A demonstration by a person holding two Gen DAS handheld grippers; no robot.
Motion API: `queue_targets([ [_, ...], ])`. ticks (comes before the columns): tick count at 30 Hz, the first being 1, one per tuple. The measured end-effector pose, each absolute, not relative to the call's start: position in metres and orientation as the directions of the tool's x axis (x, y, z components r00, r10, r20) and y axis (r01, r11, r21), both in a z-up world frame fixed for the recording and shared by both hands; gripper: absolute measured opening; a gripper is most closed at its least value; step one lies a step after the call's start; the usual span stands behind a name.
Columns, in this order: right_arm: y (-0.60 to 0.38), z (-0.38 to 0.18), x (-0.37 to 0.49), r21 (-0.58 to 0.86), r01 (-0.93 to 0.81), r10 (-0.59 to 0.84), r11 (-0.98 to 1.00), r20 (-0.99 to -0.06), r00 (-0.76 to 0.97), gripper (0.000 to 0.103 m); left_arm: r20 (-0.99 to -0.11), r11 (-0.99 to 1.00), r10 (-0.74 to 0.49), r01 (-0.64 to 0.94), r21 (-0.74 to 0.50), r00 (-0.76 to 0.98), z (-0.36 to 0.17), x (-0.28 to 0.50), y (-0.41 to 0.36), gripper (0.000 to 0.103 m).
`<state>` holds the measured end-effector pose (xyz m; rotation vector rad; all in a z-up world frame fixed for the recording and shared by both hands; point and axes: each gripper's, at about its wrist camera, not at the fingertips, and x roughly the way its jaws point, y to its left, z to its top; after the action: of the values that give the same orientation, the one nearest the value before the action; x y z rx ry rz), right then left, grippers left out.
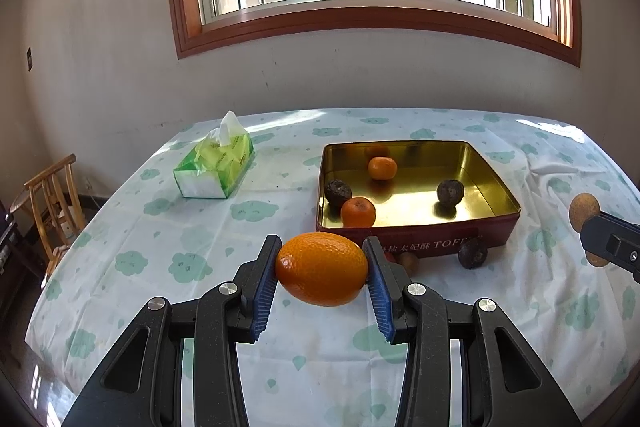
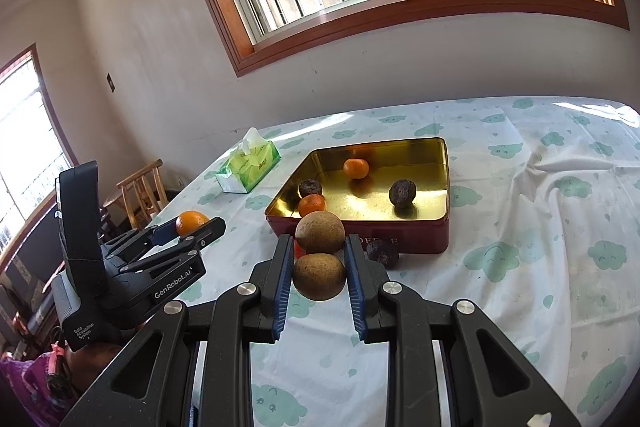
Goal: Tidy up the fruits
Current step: 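Carry the orange and the brown fruits over the red tin with both tools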
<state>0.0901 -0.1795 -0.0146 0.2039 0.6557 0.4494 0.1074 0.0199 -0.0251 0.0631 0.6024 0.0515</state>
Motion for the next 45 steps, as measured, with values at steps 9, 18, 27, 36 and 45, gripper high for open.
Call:
queue_targets([
  [9, -0.178, -0.013, 0.105, 0.319, -0.347, 0.47, 0.882, -0.537, 0.701, 0.024, -0.57, 0.996, 0.075, -0.035, 0.08, 0.818, -0.026, 0.119, 0.023, 0.043],
  [18, -0.176, -0.012, 0.123, 0.317, -0.353, 0.474, 0.88, -0.537, 0.698, 0.024, -0.578, 0.996, 0.077, -0.033, 0.087, 0.812, -0.029, 0.137, 0.023, 0.043],
  [27, -0.171, -0.015, 0.145, 0.314, -0.366, 0.482, 0.876, -0.541, 0.689, 0.024, -0.584, 0.995, 0.079, -0.031, 0.092, 0.808, -0.032, 0.157, 0.023, 0.043],
  [36, -0.163, -0.021, 0.164, 0.313, -0.378, 0.491, 0.871, -0.547, 0.678, 0.024, -0.593, 0.995, 0.076, -0.019, 0.101, 0.801, -0.038, 0.177, 0.019, 0.043],
  [45, -0.162, -0.028, 0.178, 0.324, -0.374, 0.494, 0.869, -0.555, 0.669, 0.024, -0.594, 0.995, 0.067, -0.006, 0.104, 0.802, -0.039, 0.195, 0.014, 0.043],
])
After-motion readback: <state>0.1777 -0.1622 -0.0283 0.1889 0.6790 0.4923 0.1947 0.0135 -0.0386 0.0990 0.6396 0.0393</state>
